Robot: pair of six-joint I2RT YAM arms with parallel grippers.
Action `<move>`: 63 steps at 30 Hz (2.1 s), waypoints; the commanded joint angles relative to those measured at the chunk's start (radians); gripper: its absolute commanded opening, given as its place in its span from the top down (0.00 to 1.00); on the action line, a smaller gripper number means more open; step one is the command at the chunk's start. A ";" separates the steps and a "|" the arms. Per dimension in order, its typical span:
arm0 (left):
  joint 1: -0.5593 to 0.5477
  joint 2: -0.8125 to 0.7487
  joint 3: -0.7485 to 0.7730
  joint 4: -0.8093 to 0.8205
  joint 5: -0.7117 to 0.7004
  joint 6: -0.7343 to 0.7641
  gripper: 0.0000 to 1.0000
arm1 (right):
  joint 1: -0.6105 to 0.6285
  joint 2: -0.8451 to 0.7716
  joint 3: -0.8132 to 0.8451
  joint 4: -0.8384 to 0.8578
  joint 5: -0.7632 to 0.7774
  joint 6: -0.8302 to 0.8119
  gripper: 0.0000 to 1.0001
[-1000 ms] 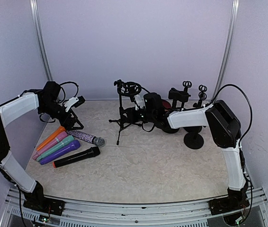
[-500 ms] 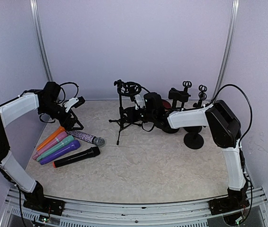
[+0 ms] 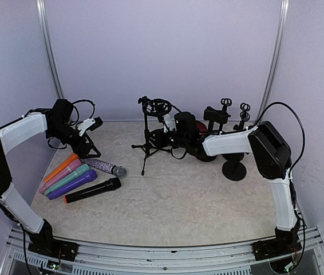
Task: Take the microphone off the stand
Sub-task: Unscrew the knob on the stand of the microphone stand.
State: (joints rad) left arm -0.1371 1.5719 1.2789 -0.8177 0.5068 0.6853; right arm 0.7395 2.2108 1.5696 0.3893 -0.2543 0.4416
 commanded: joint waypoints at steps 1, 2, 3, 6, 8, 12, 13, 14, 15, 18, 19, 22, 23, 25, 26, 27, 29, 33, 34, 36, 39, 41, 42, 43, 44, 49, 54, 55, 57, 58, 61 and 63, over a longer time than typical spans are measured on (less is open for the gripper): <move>-0.004 -0.021 -0.007 -0.014 -0.005 0.004 0.12 | -0.007 -0.009 -0.026 0.030 -0.041 0.132 1.00; -0.004 -0.022 -0.009 -0.014 -0.005 0.007 0.12 | -0.012 -0.006 -0.029 0.034 -0.054 0.173 1.00; -0.004 -0.023 -0.010 -0.015 -0.006 0.010 0.12 | -0.014 -0.003 -0.038 0.045 -0.069 0.215 1.00; -0.005 -0.027 -0.016 -0.015 -0.008 0.018 0.12 | -0.020 0.008 -0.068 0.089 -0.111 0.352 1.00; -0.004 -0.029 -0.015 -0.018 -0.012 0.019 0.12 | -0.021 0.021 -0.070 0.110 -0.146 0.423 1.00; -0.005 -0.035 -0.016 -0.018 -0.018 0.024 0.12 | -0.023 0.046 -0.070 0.157 -0.191 0.536 1.00; -0.005 -0.036 -0.018 -0.018 -0.020 0.024 0.12 | -0.023 0.052 -0.069 0.154 -0.195 0.556 1.00; -0.004 -0.038 -0.020 -0.018 -0.022 0.026 0.11 | -0.023 0.056 -0.069 0.152 -0.198 0.569 1.00; -0.004 -0.039 -0.022 -0.018 -0.025 0.028 0.12 | -0.023 0.060 -0.068 0.146 -0.200 0.579 1.00; -0.004 -0.041 -0.029 -0.013 -0.031 0.031 0.12 | -0.021 0.067 -0.065 0.109 -0.207 0.579 1.00; -0.004 -0.042 -0.029 -0.011 -0.030 0.033 0.12 | -0.019 0.066 -0.069 0.102 -0.206 0.576 1.00; -0.006 -0.036 -0.032 -0.003 -0.030 0.032 0.12 | -0.015 0.059 -0.107 0.098 -0.203 0.575 1.00; -0.007 -0.033 -0.031 0.001 -0.030 0.033 0.12 | -0.013 0.057 -0.125 0.099 -0.204 0.576 1.00; -0.016 -0.021 -0.026 0.012 -0.033 0.033 0.12 | -0.010 0.054 -0.153 0.107 -0.209 0.586 1.00; -0.024 -0.007 -0.019 0.018 -0.036 0.032 0.12 | -0.008 0.053 -0.164 0.111 -0.212 0.593 1.00; -0.031 0.005 -0.011 0.024 -0.038 0.029 0.12 | -0.007 0.050 -0.172 0.114 -0.216 0.598 1.00; -0.051 0.035 0.008 0.026 -0.046 0.025 0.12 | -0.002 0.046 -0.186 0.111 -0.223 0.615 1.00; -0.078 0.075 0.034 0.041 -0.058 0.015 0.13 | -0.002 0.049 -0.203 0.129 -0.267 0.692 1.00; -0.082 0.077 0.034 0.047 -0.055 0.015 0.13 | -0.002 0.052 -0.209 0.155 -0.282 0.719 1.00; -0.084 0.078 0.035 0.051 -0.054 0.015 0.13 | -0.008 0.065 -0.222 0.220 -0.324 0.797 1.00; -0.085 0.077 0.033 0.049 -0.062 0.020 0.13 | -0.015 0.088 -0.228 0.303 -0.372 0.907 1.00; -0.085 0.074 0.029 0.049 -0.066 0.024 0.13 | -0.017 0.100 -0.228 0.353 -0.390 0.965 1.00; -0.085 0.071 0.029 0.049 -0.067 0.025 0.13 | -0.017 0.103 -0.224 0.365 -0.394 0.985 1.00; -0.085 0.069 0.027 0.049 -0.069 0.025 0.13 | -0.017 0.105 -0.218 0.366 -0.396 0.995 1.00; -0.084 0.068 0.027 0.049 -0.069 0.025 0.13 | -0.017 0.105 -0.211 0.351 -0.396 0.996 1.00; -0.093 0.088 0.034 0.078 -0.074 0.018 0.13 | -0.017 0.097 -0.221 0.341 -0.378 1.025 0.99; -0.164 0.211 0.109 0.140 -0.107 0.000 0.19 | -0.018 0.077 -0.249 0.341 -0.341 1.000 0.81; -0.173 0.246 0.136 0.153 -0.115 0.001 0.20 | -0.019 0.075 -0.251 0.349 -0.340 0.995 0.75; -0.185 0.327 0.195 0.170 -0.122 0.006 0.22 | -0.019 0.064 -0.251 0.348 -0.338 0.970 0.62; -0.189 0.362 0.226 0.168 -0.118 0.016 0.22 | -0.020 0.055 -0.253 0.348 -0.337 0.952 0.56; -0.198 0.452 0.289 0.177 -0.106 0.045 0.24 | -0.031 0.015 -0.277 0.358 -0.335 0.896 0.39; -0.204 0.497 0.314 0.186 -0.110 0.062 0.26 | -0.045 -0.015 -0.310 0.390 -0.343 0.855 0.33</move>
State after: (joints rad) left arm -0.3325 2.0060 1.5402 -0.6609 0.4019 0.7094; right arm 0.7082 2.2456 1.3193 0.8200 -0.5758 1.3750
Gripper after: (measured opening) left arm 0.750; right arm 0.638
